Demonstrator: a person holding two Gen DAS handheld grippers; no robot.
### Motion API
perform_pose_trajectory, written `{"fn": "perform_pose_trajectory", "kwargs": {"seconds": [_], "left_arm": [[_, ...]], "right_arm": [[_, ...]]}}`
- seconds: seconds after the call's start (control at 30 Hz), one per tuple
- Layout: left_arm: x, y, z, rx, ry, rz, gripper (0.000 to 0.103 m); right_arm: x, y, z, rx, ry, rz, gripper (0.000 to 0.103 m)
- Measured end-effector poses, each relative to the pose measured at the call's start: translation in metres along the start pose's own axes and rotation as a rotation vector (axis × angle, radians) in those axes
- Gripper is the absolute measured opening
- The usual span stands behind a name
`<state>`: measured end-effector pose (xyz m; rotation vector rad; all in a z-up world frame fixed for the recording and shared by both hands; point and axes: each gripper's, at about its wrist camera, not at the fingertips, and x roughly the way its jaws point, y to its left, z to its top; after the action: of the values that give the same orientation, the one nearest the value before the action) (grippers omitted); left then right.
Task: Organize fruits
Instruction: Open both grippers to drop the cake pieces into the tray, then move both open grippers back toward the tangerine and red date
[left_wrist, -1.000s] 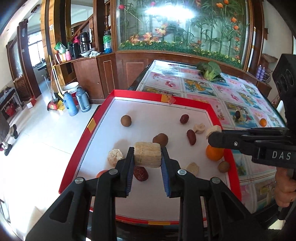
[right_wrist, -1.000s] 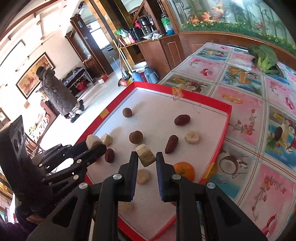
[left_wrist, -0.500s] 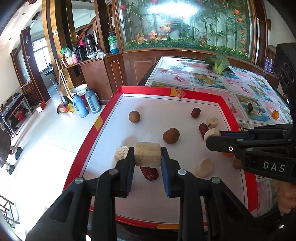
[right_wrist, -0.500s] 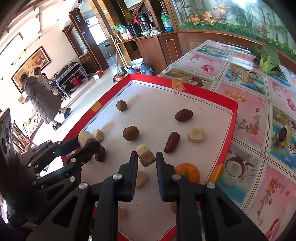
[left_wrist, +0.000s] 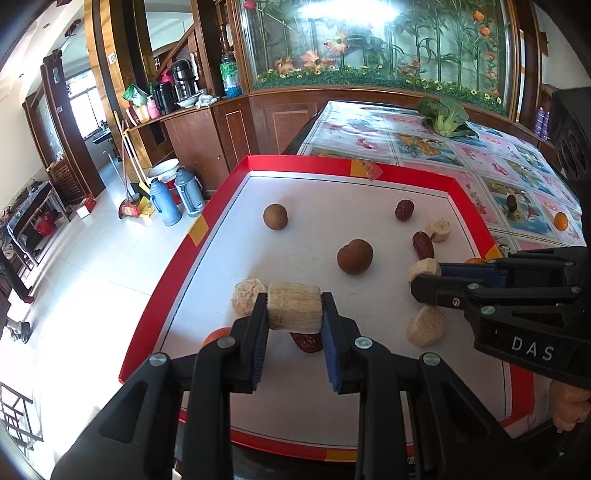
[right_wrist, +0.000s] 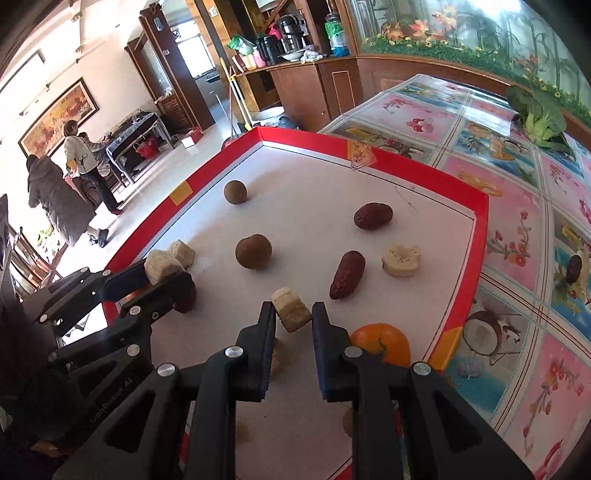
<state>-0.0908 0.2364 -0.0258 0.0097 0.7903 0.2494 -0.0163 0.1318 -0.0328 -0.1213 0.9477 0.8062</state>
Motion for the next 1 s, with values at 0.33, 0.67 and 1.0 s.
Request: {"fn": "perform_pose_trajectory", "kwargs": {"seconds": [0.33, 0.67, 1.0], "left_arm": [[-0.004, 0.0, 0.0, 0.012, -0.015, 0.079, 0.074], [-0.014, -0.009, 0.003, 0.025, -0.022, 0.106, 0.082], [-0.04, -0.047, 0.012, 0.061, -0.06, 0.067, 0.092]], "right_arm": [[-0.018, -0.008, -0.002, 0.017, -0.03, 0.073, 0.044], [-0.057, -0.06, -0.012, 0.127, -0.133, 0.044, 0.047], [-0.122, -0.151, -0.035, 0.341, -0.247, -0.014, 0.051]]}}
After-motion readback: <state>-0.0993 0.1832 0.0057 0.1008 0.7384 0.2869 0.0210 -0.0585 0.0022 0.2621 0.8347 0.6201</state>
